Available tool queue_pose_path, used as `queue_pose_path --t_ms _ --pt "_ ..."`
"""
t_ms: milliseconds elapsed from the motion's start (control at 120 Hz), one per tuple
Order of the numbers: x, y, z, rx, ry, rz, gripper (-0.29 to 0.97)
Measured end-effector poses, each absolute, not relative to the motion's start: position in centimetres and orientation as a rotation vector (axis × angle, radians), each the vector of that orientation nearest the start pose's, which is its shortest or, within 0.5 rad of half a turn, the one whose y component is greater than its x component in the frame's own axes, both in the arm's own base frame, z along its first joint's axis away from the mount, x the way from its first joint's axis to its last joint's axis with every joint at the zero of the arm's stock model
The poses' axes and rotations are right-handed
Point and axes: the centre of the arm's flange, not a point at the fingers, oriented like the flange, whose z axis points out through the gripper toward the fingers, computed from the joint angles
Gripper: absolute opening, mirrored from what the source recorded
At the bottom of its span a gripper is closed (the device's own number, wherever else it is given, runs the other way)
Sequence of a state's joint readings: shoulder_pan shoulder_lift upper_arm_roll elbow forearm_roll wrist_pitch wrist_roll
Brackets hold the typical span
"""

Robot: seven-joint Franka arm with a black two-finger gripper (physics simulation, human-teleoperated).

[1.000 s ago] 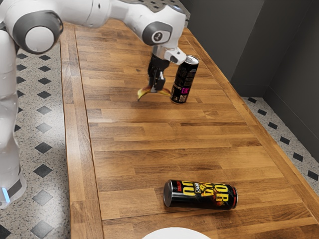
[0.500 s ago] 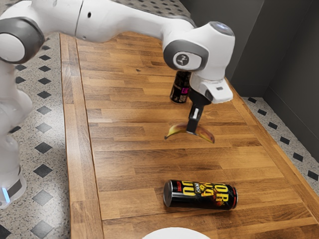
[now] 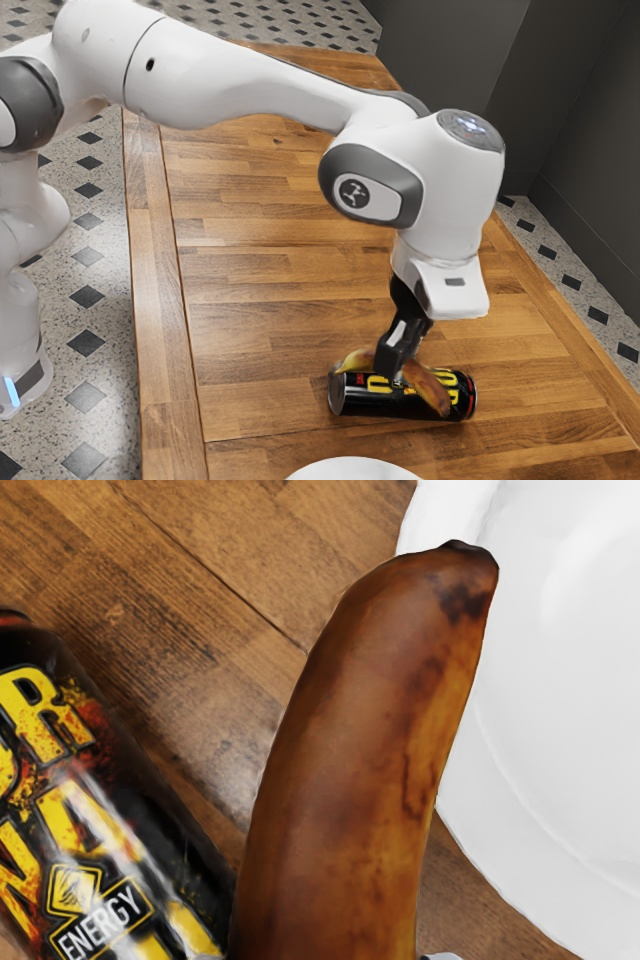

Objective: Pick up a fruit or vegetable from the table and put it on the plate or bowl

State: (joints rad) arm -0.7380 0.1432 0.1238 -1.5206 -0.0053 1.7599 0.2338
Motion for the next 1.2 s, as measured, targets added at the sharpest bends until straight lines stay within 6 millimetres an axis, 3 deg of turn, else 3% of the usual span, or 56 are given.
queue_pose_path --t_ms 125,275,425,533,808,1200 --pt "47.5 -40.4 58.4 -2.842 1.386 -0.177 0.20" --pt "46.4 -43.6 56.6 -2.842 1.411 -0.153 0.20" --pt "44.6 -46.6 56.3 -2.851 1.432 -0.166 0.20" --pt "44.5 -47.5 56.0 -2.870 1.403 -0.167 0.21" --pt "46.0 -48.9 51.5 -2.916 1.292 -0.078 0.21" --pt "44.0 -50.9 50.8 -2.969 1.183 -0.038 0.21"
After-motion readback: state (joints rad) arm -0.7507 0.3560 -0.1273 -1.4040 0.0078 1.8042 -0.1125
